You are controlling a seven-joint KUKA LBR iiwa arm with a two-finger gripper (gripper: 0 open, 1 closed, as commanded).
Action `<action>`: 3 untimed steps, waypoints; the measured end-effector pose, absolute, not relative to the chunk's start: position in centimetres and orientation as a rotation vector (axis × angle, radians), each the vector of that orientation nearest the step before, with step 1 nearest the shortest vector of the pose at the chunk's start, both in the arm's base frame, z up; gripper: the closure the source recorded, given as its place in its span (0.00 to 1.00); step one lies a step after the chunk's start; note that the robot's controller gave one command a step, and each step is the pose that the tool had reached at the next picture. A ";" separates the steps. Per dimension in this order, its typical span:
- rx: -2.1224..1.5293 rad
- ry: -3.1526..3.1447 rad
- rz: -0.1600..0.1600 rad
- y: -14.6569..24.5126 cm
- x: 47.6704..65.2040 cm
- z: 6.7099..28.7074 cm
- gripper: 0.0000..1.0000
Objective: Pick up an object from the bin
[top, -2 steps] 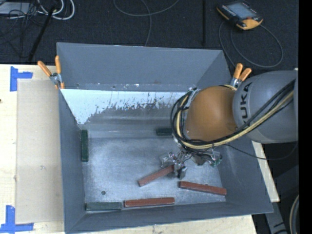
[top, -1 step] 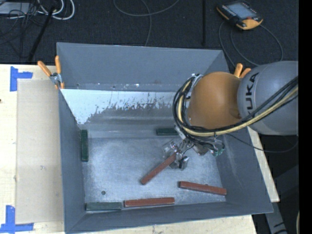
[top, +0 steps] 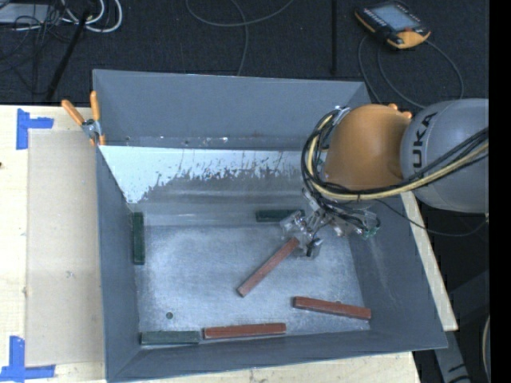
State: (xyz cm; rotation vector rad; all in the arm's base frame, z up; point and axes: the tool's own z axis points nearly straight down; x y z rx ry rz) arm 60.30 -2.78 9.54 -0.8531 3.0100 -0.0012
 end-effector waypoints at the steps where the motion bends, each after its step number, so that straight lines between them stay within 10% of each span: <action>1: -0.815 3.032 0.003 3.4 56.1 14.7 0.00; 3: -0.884 3.008 -0.001 2.4 53.2 10.2 0.00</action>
Offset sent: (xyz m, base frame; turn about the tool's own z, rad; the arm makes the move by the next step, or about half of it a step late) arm 0.0000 0.0000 0.0000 0.0000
